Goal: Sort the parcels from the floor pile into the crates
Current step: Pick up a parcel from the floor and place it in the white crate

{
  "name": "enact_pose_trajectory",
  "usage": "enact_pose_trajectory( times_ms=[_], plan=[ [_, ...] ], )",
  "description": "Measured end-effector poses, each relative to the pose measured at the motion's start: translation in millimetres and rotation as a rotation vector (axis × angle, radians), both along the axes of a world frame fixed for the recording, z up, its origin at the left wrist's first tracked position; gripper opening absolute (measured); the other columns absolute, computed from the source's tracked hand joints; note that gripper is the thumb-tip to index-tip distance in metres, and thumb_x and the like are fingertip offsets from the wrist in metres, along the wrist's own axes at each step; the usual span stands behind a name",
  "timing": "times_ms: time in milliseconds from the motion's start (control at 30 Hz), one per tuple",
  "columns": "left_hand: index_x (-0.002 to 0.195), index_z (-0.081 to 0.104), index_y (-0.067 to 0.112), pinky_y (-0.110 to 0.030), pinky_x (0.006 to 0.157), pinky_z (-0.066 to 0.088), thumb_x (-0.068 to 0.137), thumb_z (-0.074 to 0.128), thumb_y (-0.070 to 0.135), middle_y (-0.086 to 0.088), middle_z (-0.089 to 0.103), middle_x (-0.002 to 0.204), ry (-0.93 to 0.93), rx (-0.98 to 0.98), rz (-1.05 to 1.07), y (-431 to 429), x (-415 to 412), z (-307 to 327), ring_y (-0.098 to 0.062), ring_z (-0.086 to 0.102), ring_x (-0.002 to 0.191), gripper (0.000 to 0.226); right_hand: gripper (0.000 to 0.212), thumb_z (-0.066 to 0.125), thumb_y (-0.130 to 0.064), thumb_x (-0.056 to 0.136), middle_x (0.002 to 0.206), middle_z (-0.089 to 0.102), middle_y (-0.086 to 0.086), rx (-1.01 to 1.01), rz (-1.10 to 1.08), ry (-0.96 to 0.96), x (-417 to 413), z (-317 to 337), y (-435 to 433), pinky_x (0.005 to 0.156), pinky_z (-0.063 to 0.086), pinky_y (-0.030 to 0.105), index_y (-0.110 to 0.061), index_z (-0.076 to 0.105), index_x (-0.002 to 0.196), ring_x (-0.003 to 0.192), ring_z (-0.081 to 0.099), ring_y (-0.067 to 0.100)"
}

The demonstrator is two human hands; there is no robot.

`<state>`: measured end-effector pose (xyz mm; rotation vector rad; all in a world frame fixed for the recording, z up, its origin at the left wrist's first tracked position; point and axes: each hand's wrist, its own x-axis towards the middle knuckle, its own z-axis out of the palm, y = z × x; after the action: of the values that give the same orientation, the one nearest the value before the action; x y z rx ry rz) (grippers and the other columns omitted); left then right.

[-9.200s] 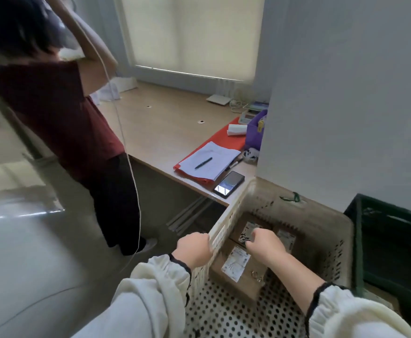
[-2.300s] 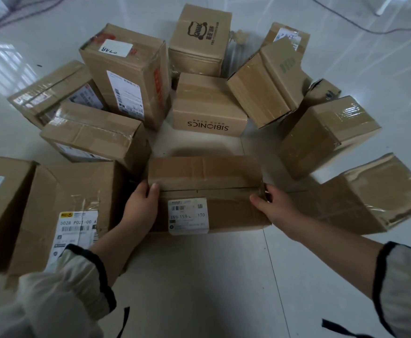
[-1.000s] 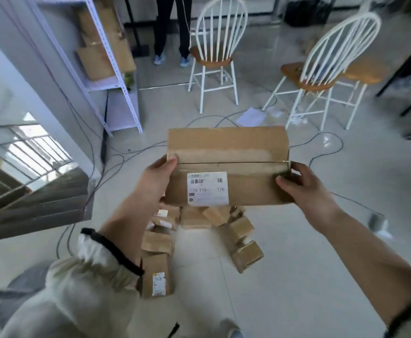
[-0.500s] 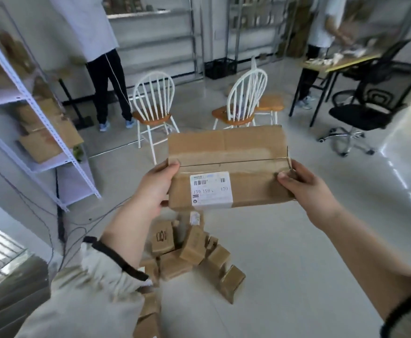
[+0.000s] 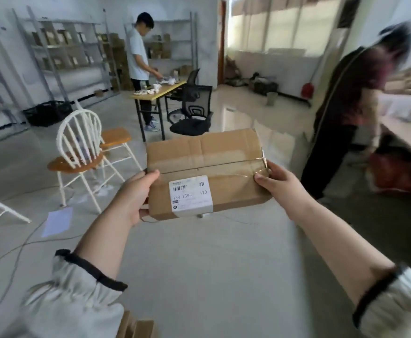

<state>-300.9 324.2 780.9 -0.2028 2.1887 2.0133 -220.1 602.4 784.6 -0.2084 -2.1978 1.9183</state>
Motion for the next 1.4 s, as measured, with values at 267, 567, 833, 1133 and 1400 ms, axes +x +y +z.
enact_pose_trajectory(
  times_ms=[267,567,833,1133,1400],
  plan=[
    [0.085,0.065,0.025,-0.029,0.062,0.048,0.092,0.055,0.038,0.007,0.069,0.074,0.004,0.007,-0.498,180.9,-5.1,8.0,-0.017,0.062,0.068,0.018,0.036,0.06,-0.005,0.089,0.091,0.068,-0.02,-0.041,-0.513,0.057,114.3,6.7,107.1,0.082,0.049,0.013,-0.033,0.059,0.112,0.083,0.063,-0.001],
    [0.088,0.065,0.024,-0.027,0.06,0.048,0.092,0.055,0.036,0.004,0.066,0.075,0.005,0.004,-1.054,317.5,92.7,-0.8,-0.018,0.06,0.064,0.017,0.037,0.056,-0.01,0.091,0.102,0.067,-0.013,-0.094,-1.024,0.031,287.4,-7.4,113.7,0.079,0.049,0.02,-0.039,0.054,0.114,0.093,0.064,0.005],
    [0.095,0.067,0.041,-0.021,0.048,0.046,0.093,0.052,0.037,0.014,0.072,0.072,-0.048,-0.029,-1.472,375.4,218.6,-35.1,-0.009,0.068,0.063,0.015,0.042,0.054,-0.008,0.091,0.12,0.064,-0.005,-0.124,-1.423,-0.031,425.1,-42.0,62.9,0.095,0.046,0.032,-0.034,0.056,0.123,0.11,0.059,0.014],
    [0.109,0.063,0.042,-0.038,0.069,0.053,0.092,0.054,0.039,0.0,0.071,0.098,-0.032,-0.06,-1.653,442.5,328.7,-39.2,-0.023,0.065,0.094,0.019,0.036,0.052,-0.012,0.093,0.109,0.067,-0.021,-0.17,-1.621,-0.033,521.2,-54.6,77.7,0.09,0.045,0.024,-0.044,0.06,0.108,0.108,0.059,0.004],
    [0.1,0.062,0.048,-0.045,0.08,0.052,0.093,0.053,0.039,0.0,0.068,0.101,-0.003,-0.048,-1.688,536.6,431.2,-41.3,-0.023,0.063,0.097,0.015,0.037,0.053,-0.024,0.094,0.124,0.058,-0.011,-0.137,-1.725,-0.087,618.6,-56.0,164.1,0.104,0.041,0.042,-0.034,0.048,0.13,0.119,0.051,0.015]
  ],
)
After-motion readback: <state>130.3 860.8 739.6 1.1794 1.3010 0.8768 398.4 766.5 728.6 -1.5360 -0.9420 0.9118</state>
